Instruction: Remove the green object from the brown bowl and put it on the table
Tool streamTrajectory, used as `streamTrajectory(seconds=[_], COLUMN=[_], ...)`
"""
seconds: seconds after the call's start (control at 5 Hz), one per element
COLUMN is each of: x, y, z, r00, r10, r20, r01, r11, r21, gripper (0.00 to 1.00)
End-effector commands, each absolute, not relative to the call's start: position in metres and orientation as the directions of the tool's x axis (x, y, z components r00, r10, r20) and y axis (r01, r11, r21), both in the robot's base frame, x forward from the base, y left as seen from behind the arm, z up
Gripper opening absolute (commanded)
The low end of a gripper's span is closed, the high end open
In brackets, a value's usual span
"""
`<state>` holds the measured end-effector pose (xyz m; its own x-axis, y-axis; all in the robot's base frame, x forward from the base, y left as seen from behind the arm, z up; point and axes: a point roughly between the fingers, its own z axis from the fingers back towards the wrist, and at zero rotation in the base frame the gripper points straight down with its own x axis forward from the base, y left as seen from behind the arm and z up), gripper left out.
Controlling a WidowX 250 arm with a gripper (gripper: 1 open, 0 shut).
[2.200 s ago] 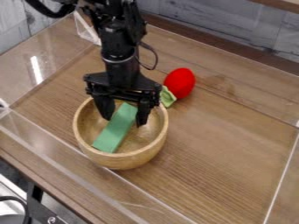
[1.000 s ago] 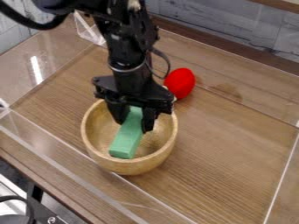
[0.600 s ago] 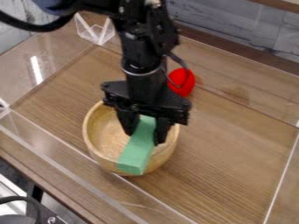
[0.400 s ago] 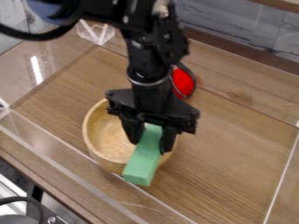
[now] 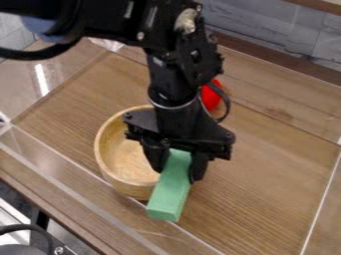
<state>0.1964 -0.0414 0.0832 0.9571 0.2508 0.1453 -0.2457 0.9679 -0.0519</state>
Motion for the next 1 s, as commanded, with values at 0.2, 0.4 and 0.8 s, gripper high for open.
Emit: streamTrajectory(seconds=[0.2, 0.4, 0.8], x=[0.205, 0.202, 0.206], y=[-0.053, -0.064, -0.096], z=[0.078, 0.068, 0.037], r00=[0.951, 0.955, 0.964], r10=[0.257, 0.238, 0.204], r20=[0.174, 0.179, 0.171], r01=[-0.249, -0.229, -0.190], r11=[0.966, 0.971, 0.977], r21=[-0.068, -0.074, -0.093], gripper=[0.00, 0.00, 0.00])
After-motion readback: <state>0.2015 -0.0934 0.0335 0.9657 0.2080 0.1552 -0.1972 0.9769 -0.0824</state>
